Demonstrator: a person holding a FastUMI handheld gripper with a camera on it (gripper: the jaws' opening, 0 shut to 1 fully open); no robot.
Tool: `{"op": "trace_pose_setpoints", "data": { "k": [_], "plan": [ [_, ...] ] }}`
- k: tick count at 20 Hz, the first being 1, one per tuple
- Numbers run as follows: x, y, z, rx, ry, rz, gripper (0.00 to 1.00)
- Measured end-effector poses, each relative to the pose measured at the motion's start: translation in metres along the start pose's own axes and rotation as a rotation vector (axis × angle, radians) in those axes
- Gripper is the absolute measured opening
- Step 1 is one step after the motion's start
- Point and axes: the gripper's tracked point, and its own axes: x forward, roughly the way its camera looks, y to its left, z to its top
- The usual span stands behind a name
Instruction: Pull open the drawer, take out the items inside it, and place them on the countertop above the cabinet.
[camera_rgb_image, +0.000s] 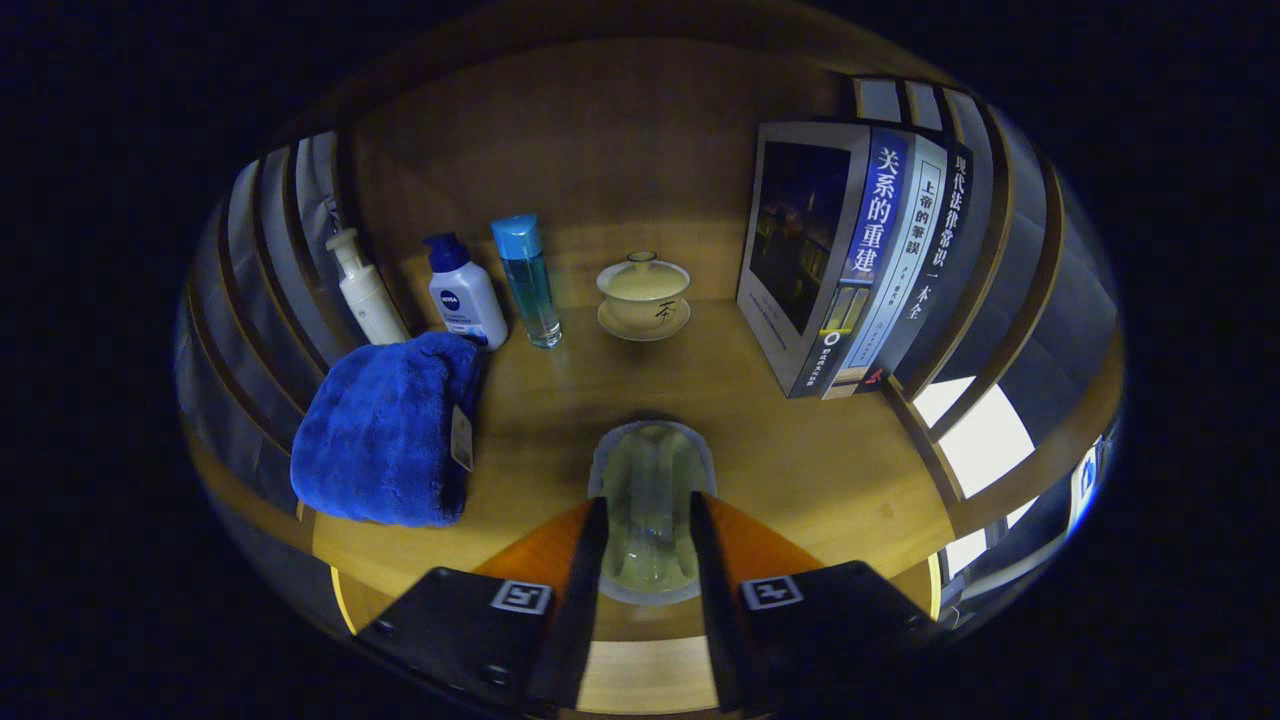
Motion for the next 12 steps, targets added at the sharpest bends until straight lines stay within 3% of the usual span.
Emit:
{"op": "trace_pose_setpoints", "data": {
  "k": [4, 12],
  "plan": [
    [-0.015, 0.002, 0.002, -0.005, -0.024, 0.005, 0.88],
    [-0.085, 0.0, 0.007, -0.076, -0.157, 0.03, 0.97]
  ]
}}
